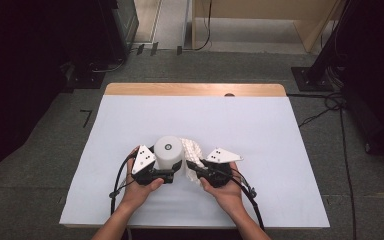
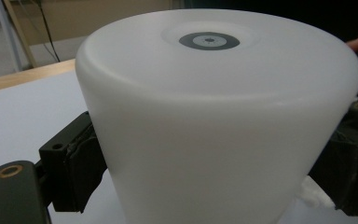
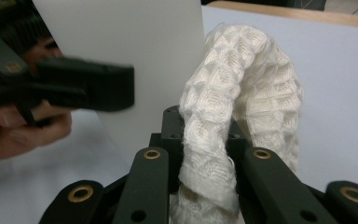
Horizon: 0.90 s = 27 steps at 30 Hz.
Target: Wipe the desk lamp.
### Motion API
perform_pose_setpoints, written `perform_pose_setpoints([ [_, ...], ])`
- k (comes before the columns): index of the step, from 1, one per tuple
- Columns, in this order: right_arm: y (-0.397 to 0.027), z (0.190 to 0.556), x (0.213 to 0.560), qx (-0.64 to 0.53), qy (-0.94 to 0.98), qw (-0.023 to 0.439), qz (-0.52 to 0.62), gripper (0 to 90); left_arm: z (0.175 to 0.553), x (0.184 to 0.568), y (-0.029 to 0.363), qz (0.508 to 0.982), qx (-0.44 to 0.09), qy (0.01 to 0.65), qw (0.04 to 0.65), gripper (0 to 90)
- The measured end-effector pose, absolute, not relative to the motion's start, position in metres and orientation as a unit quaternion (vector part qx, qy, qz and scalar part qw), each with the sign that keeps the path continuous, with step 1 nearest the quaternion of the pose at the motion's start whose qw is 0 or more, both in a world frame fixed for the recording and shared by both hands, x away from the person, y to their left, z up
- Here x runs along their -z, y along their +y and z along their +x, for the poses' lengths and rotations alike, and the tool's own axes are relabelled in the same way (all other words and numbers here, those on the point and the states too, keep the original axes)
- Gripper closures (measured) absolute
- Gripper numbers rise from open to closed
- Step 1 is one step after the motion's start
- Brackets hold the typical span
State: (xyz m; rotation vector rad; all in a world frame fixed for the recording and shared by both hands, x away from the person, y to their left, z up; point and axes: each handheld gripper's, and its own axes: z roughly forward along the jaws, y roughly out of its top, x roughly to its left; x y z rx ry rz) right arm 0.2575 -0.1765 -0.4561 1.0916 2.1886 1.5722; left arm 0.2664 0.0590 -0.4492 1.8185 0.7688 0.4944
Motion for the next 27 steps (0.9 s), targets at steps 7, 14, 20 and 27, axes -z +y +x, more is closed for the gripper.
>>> perform_pose_setpoints([
  [7,-0.191,0.252,0.433,-0.573,0.720,0.142,0.364,77.4,0.267,0.457,0.052,0.774,-0.217,0.311,0.508,8.5],
  [14,-0.202,0.258,0.439,-0.563,0.710,0.155,0.394,77.5,0.273,0.467,0.058,0.780,-0.202,0.318,0.500,8.4],
  [20,-0.206,0.261,0.443,-0.555,0.711,0.157,0.402,77.5,0.269,0.463,0.059,0.770,-0.206,0.334,0.503,5.3],
  [27,-0.207,0.262,0.446,-0.552,0.712,0.160,0.404,77.5,0.255,0.465,0.036,0.752,-0.265,0.410,0.444,2.6],
])
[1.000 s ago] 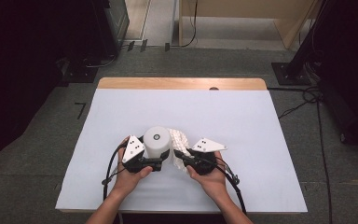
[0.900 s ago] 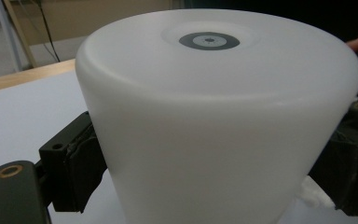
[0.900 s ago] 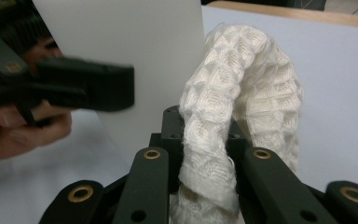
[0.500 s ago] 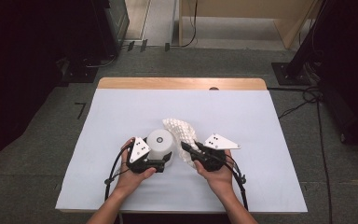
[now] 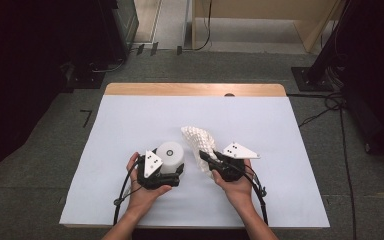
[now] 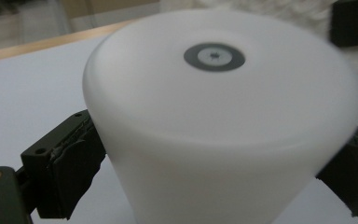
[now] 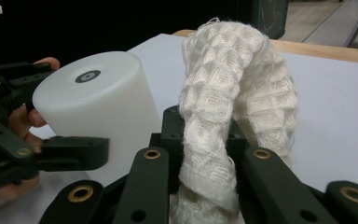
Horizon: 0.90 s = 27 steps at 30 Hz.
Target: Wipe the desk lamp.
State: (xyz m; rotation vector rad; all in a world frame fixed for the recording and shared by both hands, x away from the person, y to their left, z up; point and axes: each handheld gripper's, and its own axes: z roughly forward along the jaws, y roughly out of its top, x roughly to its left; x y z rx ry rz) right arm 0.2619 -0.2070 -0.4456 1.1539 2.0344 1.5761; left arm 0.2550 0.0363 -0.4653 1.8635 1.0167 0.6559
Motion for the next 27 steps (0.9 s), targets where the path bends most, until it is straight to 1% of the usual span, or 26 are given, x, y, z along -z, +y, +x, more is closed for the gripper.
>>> perform_pose_setpoints([
  [2,-0.207,0.262,0.447,-0.549,0.714,0.161,0.403,77.5,0.254,0.466,0.033,0.746,-0.273,0.421,0.438,2.8],
  [5,-0.205,0.262,0.451,-0.546,0.716,0.156,0.407,77.5,0.254,0.466,0.034,0.746,-0.265,0.419,0.445,8.2],
  [6,-0.205,0.263,0.453,-0.545,0.717,0.157,0.405,77.5,0.255,0.465,0.036,0.748,-0.262,0.415,0.447,8.4],
  [9,-0.203,0.263,0.456,-0.542,0.720,0.153,0.405,77.5,0.260,0.464,0.046,0.748,-0.237,0.398,0.475,8.5],
  [10,-0.202,0.263,0.456,-0.541,0.722,0.150,0.404,77.5,0.263,0.460,0.053,0.751,-0.216,0.377,0.497,8.5],
  [13,-0.197,0.262,0.458,-0.540,0.725,0.146,0.401,77.5,0.267,0.450,0.069,0.748,-0.175,0.326,0.551,8.6],
  [15,-0.193,0.261,0.459,-0.541,0.729,0.137,0.397,77.6,0.267,0.446,0.076,0.746,-0.165,0.300,0.571,8.5],
  [20,-0.180,0.254,0.457,-0.553,0.733,0.120,0.378,77.6,0.267,0.447,0.076,0.759,-0.162,0.284,0.562,8.6],
  [27,-0.183,0.245,0.433,-0.580,0.718,0.138,0.359,77.7,0.266,0.454,0.063,0.782,-0.156,0.270,0.539,8.6],
])
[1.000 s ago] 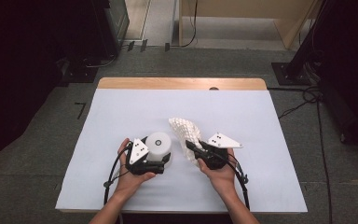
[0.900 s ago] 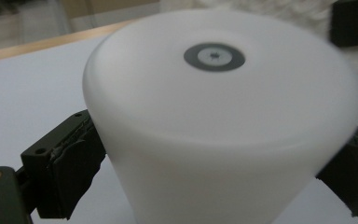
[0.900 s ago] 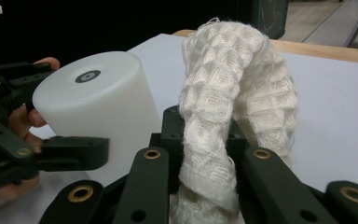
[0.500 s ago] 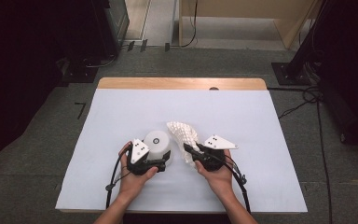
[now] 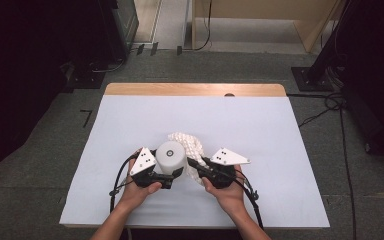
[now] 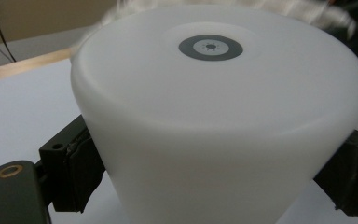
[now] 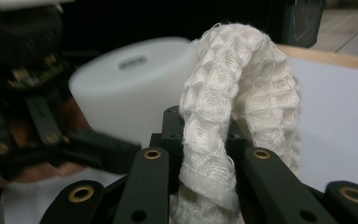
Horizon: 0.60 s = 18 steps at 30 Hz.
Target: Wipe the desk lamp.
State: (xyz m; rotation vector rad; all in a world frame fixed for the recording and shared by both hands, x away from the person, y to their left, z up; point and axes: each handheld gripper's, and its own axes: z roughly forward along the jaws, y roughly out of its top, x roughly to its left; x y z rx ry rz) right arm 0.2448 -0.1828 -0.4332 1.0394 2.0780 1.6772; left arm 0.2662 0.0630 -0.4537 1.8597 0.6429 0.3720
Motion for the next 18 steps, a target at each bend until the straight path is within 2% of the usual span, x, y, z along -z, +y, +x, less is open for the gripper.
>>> perform_pose_setpoints([
  [5,-0.184,0.244,0.429,-0.580,0.718,0.144,0.356,77.7,0.266,0.452,0.062,0.783,-0.164,0.269,0.536,8.6],
  [12,-0.175,0.255,0.461,-0.529,0.747,0.116,0.387,77.8,0.269,0.450,0.066,0.777,-0.175,0.283,0.535,8.6],
  [18,-0.181,0.253,0.449,-0.549,0.733,0.125,0.381,77.7,0.270,0.458,0.058,0.791,-0.192,0.280,0.510,8.6],
])
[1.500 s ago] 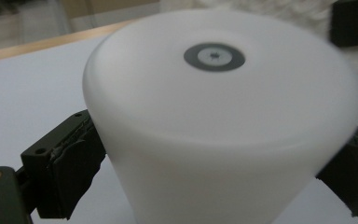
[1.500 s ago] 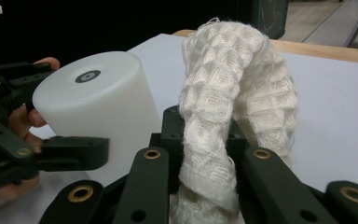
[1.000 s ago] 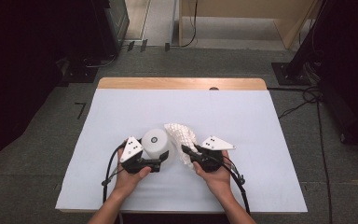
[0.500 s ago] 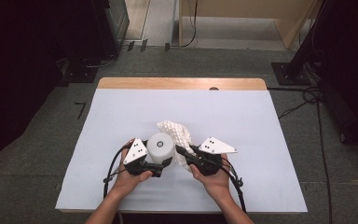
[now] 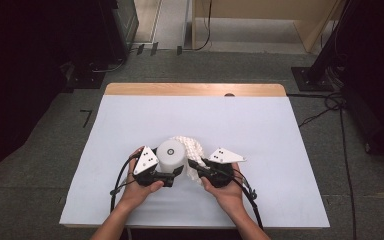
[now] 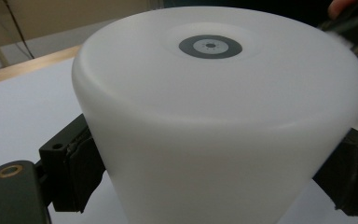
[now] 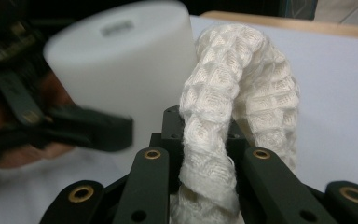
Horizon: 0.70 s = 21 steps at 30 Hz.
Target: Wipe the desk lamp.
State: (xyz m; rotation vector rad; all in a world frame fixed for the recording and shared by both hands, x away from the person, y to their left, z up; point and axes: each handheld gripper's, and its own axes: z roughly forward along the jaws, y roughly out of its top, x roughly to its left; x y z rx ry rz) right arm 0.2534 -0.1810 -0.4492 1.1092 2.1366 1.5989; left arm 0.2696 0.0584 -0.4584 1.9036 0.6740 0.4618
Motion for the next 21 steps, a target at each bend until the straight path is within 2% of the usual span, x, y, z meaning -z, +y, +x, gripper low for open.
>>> perform_pose_setpoints([
  [5,-0.189,0.251,0.439,-0.565,0.719,0.149,0.376,77.6,0.270,0.465,0.054,0.800,-0.197,0.279,0.494,8.6],
  [11,-0.194,0.257,0.449,-0.553,0.719,0.149,0.394,77.6,0.270,0.467,0.054,0.797,-0.192,0.292,0.493,8.2],
  [15,-0.195,0.258,0.451,-0.550,0.720,0.150,0.397,77.3,0.268,0.464,0.052,0.791,-0.187,0.313,0.491,4.9],
  [21,-0.197,0.260,0.454,-0.545,0.720,0.148,0.404,76.9,0.255,0.472,0.031,0.777,-0.243,0.374,0.445,3.1],
])
